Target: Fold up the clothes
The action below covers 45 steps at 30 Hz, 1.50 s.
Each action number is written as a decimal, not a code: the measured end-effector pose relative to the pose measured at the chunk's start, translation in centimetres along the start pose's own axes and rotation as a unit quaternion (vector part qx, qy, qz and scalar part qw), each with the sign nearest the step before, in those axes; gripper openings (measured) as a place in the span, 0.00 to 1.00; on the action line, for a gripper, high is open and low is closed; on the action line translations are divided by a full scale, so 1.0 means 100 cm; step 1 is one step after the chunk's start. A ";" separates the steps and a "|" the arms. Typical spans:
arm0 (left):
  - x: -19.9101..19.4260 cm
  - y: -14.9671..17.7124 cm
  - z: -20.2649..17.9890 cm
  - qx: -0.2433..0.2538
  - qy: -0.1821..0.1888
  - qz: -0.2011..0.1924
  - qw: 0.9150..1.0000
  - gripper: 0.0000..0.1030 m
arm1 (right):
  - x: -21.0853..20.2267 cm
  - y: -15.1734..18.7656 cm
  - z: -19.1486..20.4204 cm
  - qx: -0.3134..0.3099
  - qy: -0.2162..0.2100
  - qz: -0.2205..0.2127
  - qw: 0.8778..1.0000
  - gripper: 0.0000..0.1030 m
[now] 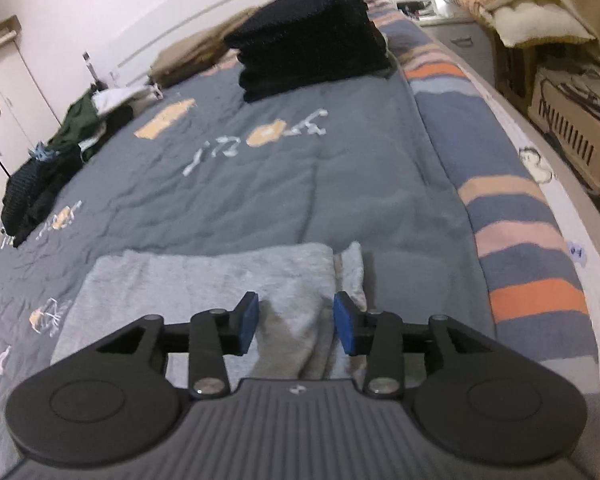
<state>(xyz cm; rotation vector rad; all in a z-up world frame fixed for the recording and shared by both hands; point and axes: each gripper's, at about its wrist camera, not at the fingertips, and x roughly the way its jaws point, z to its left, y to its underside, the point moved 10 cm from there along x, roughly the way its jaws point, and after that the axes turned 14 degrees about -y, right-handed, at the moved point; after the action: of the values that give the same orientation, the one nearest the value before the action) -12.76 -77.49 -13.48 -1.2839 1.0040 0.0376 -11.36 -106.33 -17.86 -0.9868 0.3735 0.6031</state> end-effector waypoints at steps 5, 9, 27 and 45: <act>0.000 0.000 -0.001 0.003 -0.001 0.000 1.000 1.00 | -0.001 0.001 0.004 -0.001 -0.012 -0.007 1.000 0.10; -0.001 0.000 0.000 0.003 -0.002 0.000 1.000 1.00 | -0.010 -0.008 0.009 -0.009 -0.016 -0.031 0.999 0.08; -0.006 0.005 -0.005 0.025 0.005 0.000 1.000 1.00 | -0.052 -0.003 0.015 -0.001 0.005 -0.012 1.000 0.17; -0.034 0.010 -0.022 0.028 0.018 -0.020 0.999 1.00 | -0.110 0.120 0.093 0.055 -0.040 0.022 0.997 0.21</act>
<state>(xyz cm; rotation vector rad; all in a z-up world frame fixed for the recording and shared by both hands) -16.64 -77.19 -11.97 -1.2570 1.0046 -0.0439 -27.19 -96.75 -15.08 -0.8475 0.3552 0.6536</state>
